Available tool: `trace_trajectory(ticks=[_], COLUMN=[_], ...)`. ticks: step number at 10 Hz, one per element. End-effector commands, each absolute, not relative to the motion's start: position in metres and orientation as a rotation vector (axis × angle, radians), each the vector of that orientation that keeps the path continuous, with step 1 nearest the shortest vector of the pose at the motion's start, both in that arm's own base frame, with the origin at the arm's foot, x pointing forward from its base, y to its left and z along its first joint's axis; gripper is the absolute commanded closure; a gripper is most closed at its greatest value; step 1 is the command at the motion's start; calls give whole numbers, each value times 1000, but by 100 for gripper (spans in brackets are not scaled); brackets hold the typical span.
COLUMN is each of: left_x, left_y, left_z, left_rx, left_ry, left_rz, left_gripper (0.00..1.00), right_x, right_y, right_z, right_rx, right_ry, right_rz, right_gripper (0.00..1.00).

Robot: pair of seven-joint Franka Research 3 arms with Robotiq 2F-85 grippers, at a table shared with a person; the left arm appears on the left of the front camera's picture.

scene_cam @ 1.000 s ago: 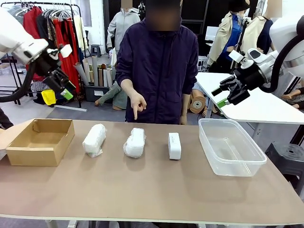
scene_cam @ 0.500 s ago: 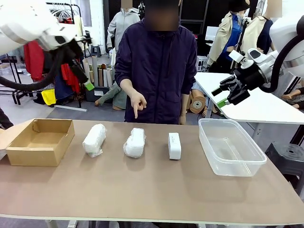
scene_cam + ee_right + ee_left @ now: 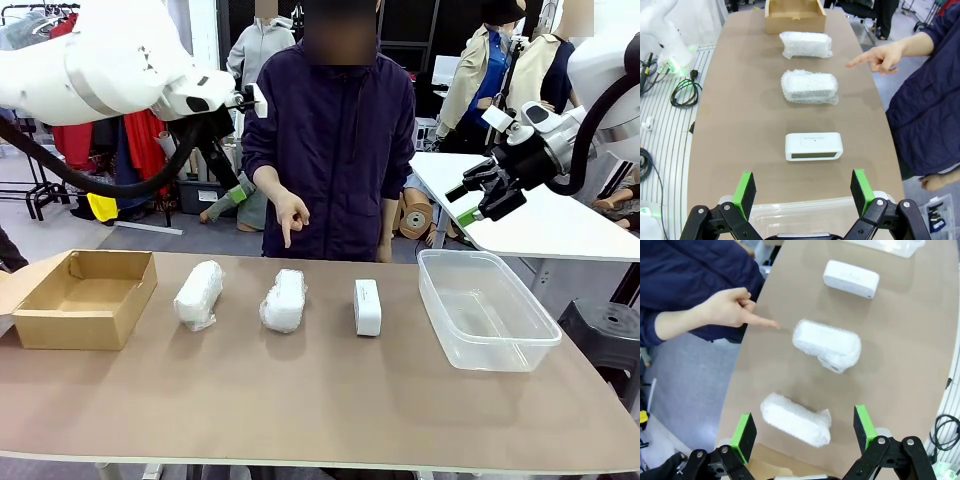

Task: Separate and place wrapped and unwrapped clocks.
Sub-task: Pick up the Digital clock indicated by the person.

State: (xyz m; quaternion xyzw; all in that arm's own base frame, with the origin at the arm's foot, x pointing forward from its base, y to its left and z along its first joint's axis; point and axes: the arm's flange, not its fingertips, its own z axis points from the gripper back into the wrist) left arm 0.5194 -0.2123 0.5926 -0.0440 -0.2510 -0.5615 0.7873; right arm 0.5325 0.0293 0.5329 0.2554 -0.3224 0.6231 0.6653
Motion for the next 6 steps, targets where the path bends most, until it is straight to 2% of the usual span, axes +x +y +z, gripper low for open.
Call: trace_trajectory(ticks=[1, 6], left_x=[528, 523], left_y=[-208, -215], left_z=[591, 589], left_rx=[-134, -103], left_ry=[-523, -533], left_rz=[-1238, -1216], left_gripper=[0, 0], right_x=[531, 531], right_y=[30, 30], right_z=[535, 535], right_rx=[580, 580], right_ry=[-734, -734], right_rz=[1408, 1408], right_gripper=[0, 0])
